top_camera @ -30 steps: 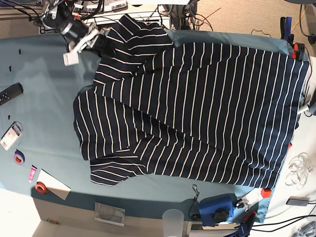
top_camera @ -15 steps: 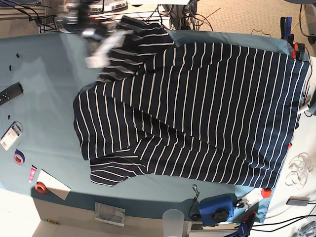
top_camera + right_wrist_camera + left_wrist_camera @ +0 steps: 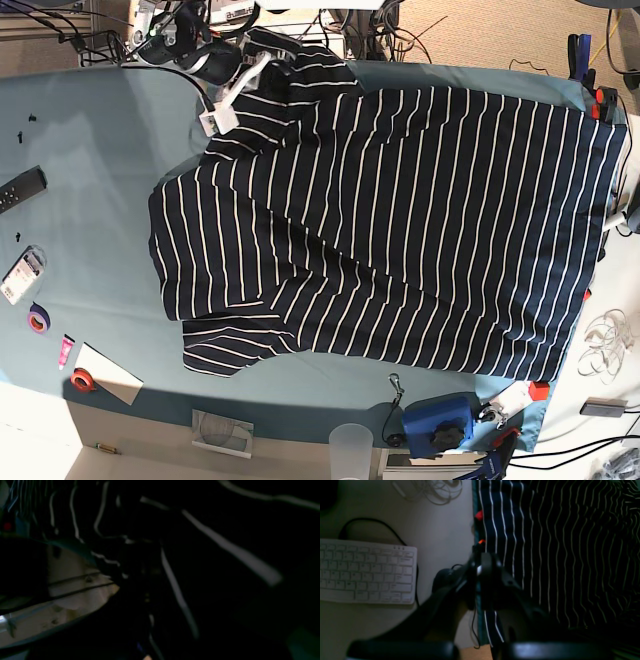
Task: Layout the t-shirt on the table in an organized manner, then fold the t-shirt properly
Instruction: 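Lower the right gripper onto the shirt collar and grasp it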
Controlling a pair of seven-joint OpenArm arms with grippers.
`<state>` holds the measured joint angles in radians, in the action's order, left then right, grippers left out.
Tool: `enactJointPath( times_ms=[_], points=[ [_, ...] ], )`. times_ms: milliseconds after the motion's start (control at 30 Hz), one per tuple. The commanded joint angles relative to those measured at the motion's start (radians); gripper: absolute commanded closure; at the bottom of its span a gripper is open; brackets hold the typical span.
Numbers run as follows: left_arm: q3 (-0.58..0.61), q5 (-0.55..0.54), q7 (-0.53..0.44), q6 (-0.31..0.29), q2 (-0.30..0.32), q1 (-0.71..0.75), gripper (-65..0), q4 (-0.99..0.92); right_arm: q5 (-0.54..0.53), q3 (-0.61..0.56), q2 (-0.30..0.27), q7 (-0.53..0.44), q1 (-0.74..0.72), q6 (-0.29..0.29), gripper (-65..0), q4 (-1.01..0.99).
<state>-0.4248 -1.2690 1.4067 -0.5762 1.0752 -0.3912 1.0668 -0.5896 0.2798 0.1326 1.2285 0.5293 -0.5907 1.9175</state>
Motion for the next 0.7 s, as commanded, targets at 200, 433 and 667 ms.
enactJointPath(
  times_ms=[200, 433, 667],
  points=[
    [-0.008, -0.046, -0.010, 0.007, 0.033, 0.021, -1.9, 0.011, 0.146, 0.011, -0.014, 0.085, 0.023, -0.004, 0.0, 0.164],
    [-0.008, -0.188, -0.010, -0.027, -0.016, 0.225, -0.1, 0.011, 0.142, 0.062, -0.014, 0.091, 0.022, -0.004, 0.0, 0.373],
    [-0.008, -0.215, -0.010, -0.053, -0.134, 0.341, 0.0, 0.012, 0.002, 0.207, -0.014, 0.117, 0.023, -0.054, 0.0, 0.383]
  ],
)
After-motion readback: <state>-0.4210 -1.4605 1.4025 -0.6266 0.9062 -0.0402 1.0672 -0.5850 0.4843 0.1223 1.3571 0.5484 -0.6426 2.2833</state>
